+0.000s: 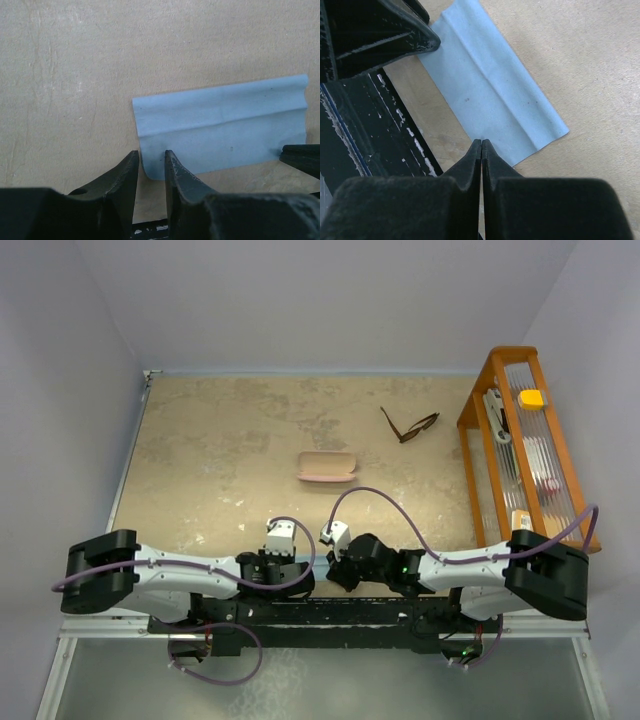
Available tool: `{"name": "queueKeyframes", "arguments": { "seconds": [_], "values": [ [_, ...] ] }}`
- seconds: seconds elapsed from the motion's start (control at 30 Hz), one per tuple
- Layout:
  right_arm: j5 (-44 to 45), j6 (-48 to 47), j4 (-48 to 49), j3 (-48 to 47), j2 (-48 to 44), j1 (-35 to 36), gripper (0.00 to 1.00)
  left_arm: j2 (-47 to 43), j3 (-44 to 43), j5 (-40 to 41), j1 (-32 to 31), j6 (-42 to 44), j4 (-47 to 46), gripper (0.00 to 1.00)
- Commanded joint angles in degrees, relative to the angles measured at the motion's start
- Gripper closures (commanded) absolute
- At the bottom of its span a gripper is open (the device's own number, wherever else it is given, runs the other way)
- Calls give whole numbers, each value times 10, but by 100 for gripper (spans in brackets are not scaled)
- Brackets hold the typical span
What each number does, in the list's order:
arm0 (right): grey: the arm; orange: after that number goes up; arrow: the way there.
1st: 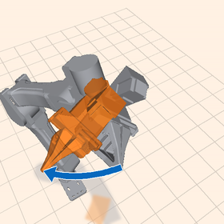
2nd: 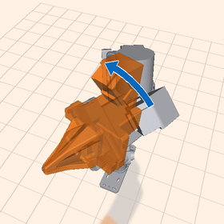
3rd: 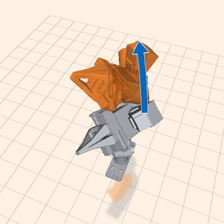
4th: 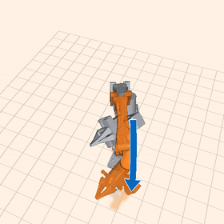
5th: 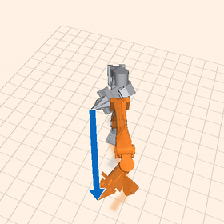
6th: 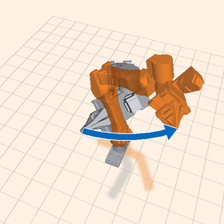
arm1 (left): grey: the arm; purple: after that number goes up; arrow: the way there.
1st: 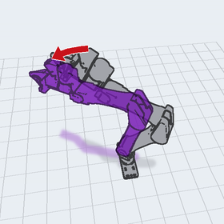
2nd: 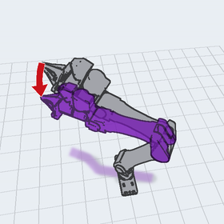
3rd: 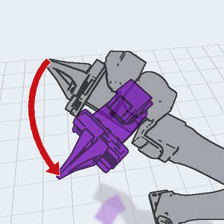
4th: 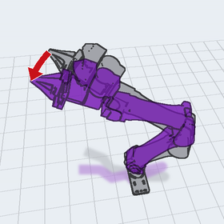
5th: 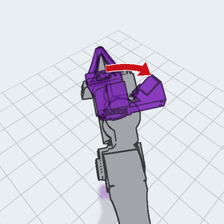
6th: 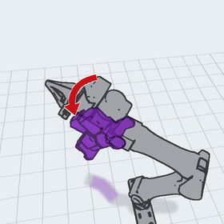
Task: Organize the sunglasses
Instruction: Fold the glasses cleaning cloth at the center of the board.
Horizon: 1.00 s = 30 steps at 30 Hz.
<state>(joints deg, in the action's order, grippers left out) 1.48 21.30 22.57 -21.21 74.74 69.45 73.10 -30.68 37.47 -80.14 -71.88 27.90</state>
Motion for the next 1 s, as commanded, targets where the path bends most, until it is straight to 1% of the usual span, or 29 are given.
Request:
{"name": "queueKeyframes", "arguments": {
  "seconds": [0.0, 0.1, 0.2, 0.4, 0.47, 0.57, 0.8, 0.97],
  "values": [
    [-5, 4, 7, -6, -18, 3, 100, 16, -25, -2, 3, 5, 8, 76],
    [-4, 3, 7, -4, -21, 4, 100, 19, -28, -2, 3, 7, 12, 77],
    [-2, 3, 6, -4, -24, 4, 100, 27, -33, -4, 2, 11, 18, 81],
    [-1, 3, 6, -1, -28, 4, 100, 41, -38, -6, 2, 11, 28, 88],
    [-1, 3, 6, -2, -28, 4, 100, 40, -38, -7, 3, 11, 26, 94],
    [1, 3, 6, -2, -29, 3, 100, 40, -39, -8, 3, 14, 22, 100],
    [19, 6, -4, -1, -32, 4, 100, 33, -47, -4, 2, 20, 10, 100],
    [72, 21, -35, -8, -37, 4, 100, 12, -61, -2, 4, 28, 1, 100]
  ]
}}
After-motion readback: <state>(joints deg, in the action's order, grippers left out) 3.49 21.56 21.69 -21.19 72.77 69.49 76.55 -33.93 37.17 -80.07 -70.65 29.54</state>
